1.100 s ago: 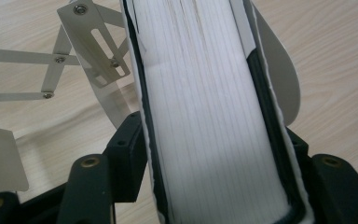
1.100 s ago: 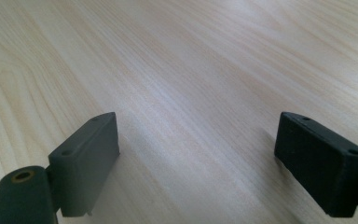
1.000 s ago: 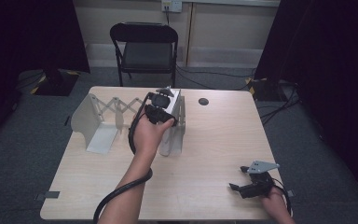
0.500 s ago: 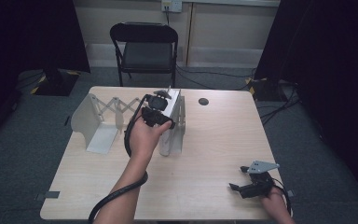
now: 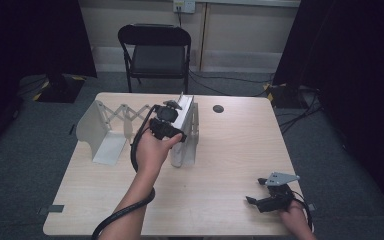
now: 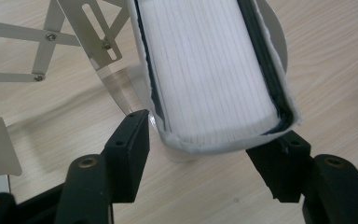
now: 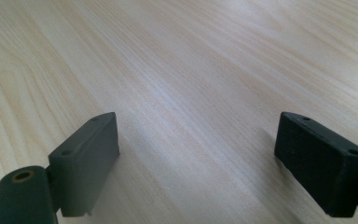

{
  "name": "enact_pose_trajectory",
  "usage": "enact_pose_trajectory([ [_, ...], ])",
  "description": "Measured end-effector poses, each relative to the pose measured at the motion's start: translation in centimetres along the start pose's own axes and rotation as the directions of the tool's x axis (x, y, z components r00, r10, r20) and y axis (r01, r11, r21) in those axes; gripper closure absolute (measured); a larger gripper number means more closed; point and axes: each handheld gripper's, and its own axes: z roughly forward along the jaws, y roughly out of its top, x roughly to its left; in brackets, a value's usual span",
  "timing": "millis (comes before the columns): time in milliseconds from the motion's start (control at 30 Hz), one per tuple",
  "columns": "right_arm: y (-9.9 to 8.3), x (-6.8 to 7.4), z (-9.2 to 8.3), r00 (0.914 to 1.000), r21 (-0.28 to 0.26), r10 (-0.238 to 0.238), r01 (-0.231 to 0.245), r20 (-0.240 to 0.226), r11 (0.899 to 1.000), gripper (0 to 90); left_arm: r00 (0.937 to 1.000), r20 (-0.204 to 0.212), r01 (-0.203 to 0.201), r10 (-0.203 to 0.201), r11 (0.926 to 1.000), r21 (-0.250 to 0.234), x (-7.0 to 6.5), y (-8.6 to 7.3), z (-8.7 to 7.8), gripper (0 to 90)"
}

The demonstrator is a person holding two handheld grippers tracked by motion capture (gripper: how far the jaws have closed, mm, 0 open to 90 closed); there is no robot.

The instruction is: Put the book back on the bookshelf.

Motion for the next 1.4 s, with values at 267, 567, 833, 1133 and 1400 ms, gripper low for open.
enact_pose_trajectory([
  [267,0.0,0.0,0.0,1.0,0.0,0.0,0.0,0.0,1.0,13.2,0.9998,0.018,-0.005,0.005,1.0,-0.002,0.1,-0.5,0.0,39.8],
  [567,0.0,0.0,0.0,1.0,0.0,0.0,0.0,0.0,1.0,13.2,0.9995,0.029,-0.015,0.015,0.9999,-0.006,0.5,-1.4,-0.2,38.8],
  [833,0.0,0.0,0.0,1.0,0.0,-0.001,0.001,0.0,1.0,13.2,0.9987,0.046,-0.022,0.022,0.9997,-0.008,1.1,-2.3,-0.2,36.8],
  [1133,0.0,0.0,0.0,1.0,-0.001,-0.001,0.001,0.0,1.0,13.2,0.9974,0.072,-0.008,0.007,0.9998,0.019,1.7,-3.4,-0.1,36.0],
  [1400,0.0,0.0,0.0,1.0,0.0,0.0,0.0,0.0,1.0,13.2,0.996,0.089,-0.008,0.007,0.9998,0.017,2.1,-4.1,0.0,34.4],
])
